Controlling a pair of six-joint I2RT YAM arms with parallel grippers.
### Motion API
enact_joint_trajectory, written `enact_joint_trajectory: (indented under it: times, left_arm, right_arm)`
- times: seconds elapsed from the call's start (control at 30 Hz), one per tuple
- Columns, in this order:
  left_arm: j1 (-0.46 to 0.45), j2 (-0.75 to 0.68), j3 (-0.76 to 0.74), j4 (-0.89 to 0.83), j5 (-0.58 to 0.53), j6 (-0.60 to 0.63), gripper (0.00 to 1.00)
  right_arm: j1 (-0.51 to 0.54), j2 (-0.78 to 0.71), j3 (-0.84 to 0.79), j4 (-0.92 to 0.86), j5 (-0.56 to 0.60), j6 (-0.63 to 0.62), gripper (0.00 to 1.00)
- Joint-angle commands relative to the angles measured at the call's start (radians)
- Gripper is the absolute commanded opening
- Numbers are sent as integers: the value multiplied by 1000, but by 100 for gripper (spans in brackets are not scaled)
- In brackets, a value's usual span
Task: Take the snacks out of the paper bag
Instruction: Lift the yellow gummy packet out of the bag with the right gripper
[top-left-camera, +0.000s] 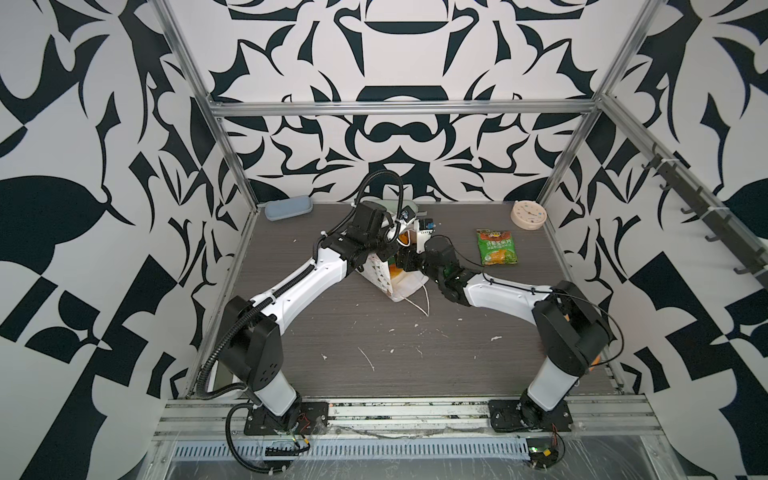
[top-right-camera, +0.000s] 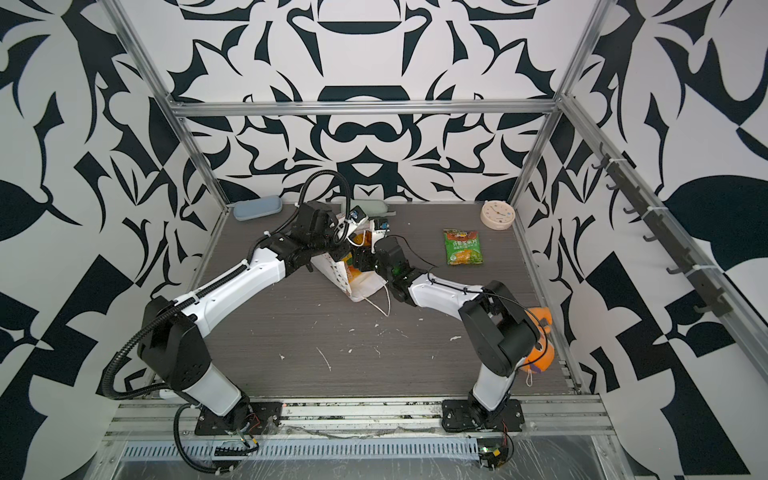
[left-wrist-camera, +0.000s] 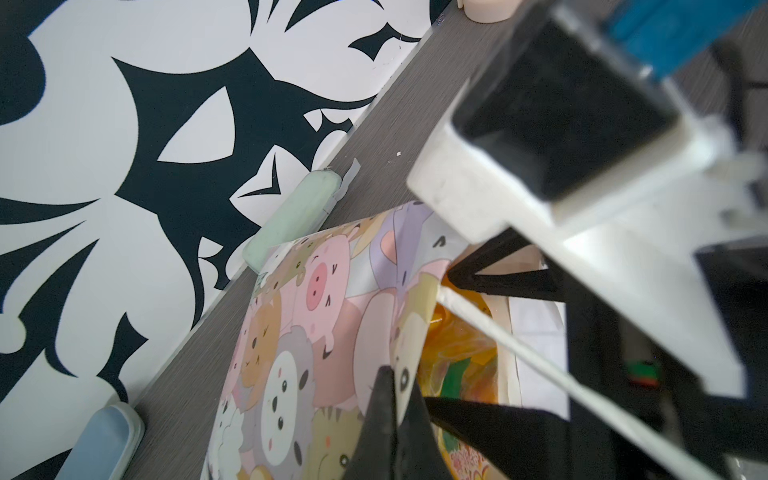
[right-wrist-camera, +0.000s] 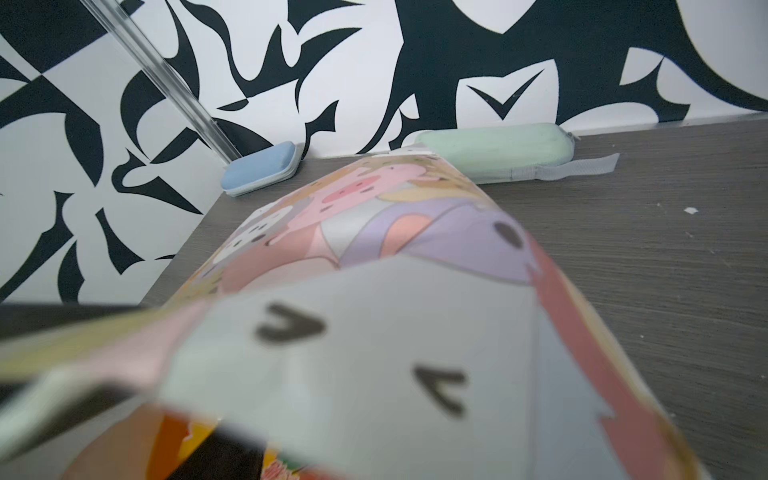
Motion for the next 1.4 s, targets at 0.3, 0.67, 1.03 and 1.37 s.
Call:
enact_joint_trajectory:
  times: [0.3,0.67,1.03,1.37]
  left_arm:
    - [-14,13,-94,107,107,-96,0]
    - [-15,6,-210,233,53,-171,0]
    - [-14,12,-237,242,17,-166,0]
    - [-14,17,-228,250,-18,-155,0]
  right_arm:
    - [3,151,-48,396,-37,-71,20]
    - [20,67,-273,554,-173,-72,0]
    - [19,-258,-357,140,-114,50,0]
    - [-98,-574,-334,-344,-40,94,0]
